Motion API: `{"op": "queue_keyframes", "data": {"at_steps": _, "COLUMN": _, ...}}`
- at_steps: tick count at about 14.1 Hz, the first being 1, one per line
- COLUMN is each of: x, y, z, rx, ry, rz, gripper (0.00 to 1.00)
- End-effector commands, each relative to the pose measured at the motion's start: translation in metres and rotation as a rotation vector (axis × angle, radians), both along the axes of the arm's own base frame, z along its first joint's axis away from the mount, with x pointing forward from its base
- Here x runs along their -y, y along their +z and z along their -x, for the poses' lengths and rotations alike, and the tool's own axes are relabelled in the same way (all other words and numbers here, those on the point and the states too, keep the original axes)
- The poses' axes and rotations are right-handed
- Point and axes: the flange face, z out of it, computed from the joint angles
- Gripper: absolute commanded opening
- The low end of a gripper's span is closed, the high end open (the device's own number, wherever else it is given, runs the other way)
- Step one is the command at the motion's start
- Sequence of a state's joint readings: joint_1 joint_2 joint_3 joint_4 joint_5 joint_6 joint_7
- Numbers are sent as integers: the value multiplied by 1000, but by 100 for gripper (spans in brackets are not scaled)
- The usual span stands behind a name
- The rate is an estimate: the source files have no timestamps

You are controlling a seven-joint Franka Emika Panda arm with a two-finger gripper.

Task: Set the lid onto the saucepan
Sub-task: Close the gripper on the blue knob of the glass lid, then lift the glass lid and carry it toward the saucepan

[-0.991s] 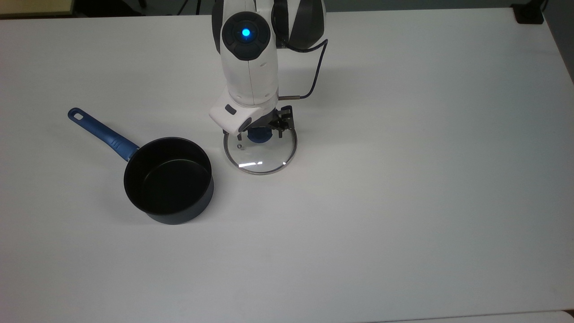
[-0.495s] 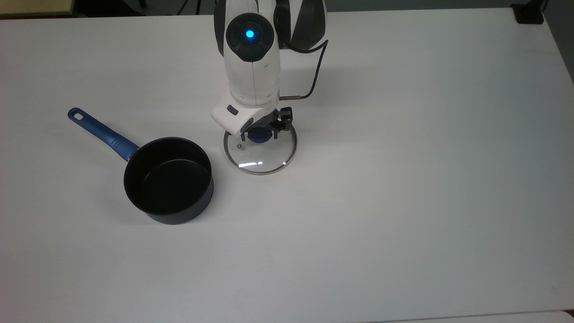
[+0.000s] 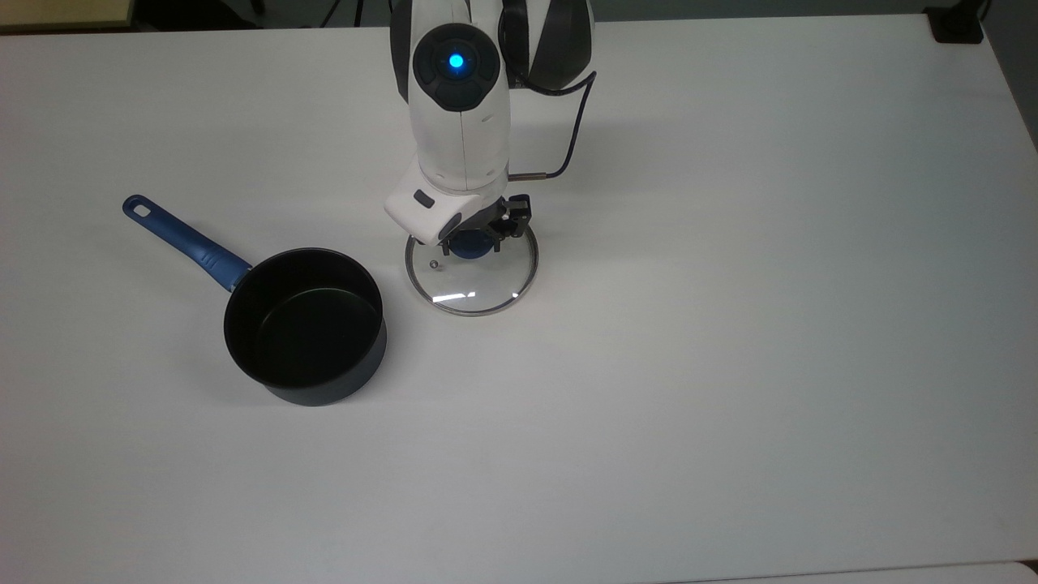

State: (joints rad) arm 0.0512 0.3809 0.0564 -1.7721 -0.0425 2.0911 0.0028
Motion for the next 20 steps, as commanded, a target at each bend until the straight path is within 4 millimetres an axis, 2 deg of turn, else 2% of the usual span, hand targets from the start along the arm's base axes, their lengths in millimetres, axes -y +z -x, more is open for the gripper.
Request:
{"op": "queue_keyframes", "data": {"at_steps": 1, "x": -1, "y": 6, "z": 3, "rx": 10, "ry": 4, "rz": 15, "gripper": 45}}
{"op": "queue_keyframes", "data": {"at_steps": 4, "x": 2, "y": 14, "z": 2, "rx": 21, "ry": 2, "rz": 14, "gripper": 44}}
{"op": "queue_keyframes", "data": {"at_steps": 6, "x": 6, "y": 39, "z": 6, "rx": 30, "ry": -7, "rz": 13, "gripper": 44}}
{"op": "queue_keyframes", "data": {"at_steps": 9, "x": 23, "y": 80, "z": 18, "rx": 36, "ry": -23, "rz": 9, "gripper": 44}}
{"op": "queue_keyframes", "data": {"at_steps": 12, "x": 38, "y": 112, "z": 27, "rx": 19, "ry": -31, "rz": -1, "gripper": 44}}
{"op": "queue_keyframes", "data": {"at_steps": 15, "x": 51, "y": 131, "z": 23, "rx": 31, "ry": -73, "rz": -40, "gripper": 44}}
{"op": "queue_keyframes", "data": {"at_steps": 19, "x": 87, "y": 167, "z": 15, "rx": 65, "ry": -160, "rz": -97, "gripper": 44}}
{"op": "queue_keyframes", "data": {"at_steps": 20, "x": 92, "y": 166, "z": 14, "rx": 64, "ry": -168, "rz": -98, "gripper": 44}}
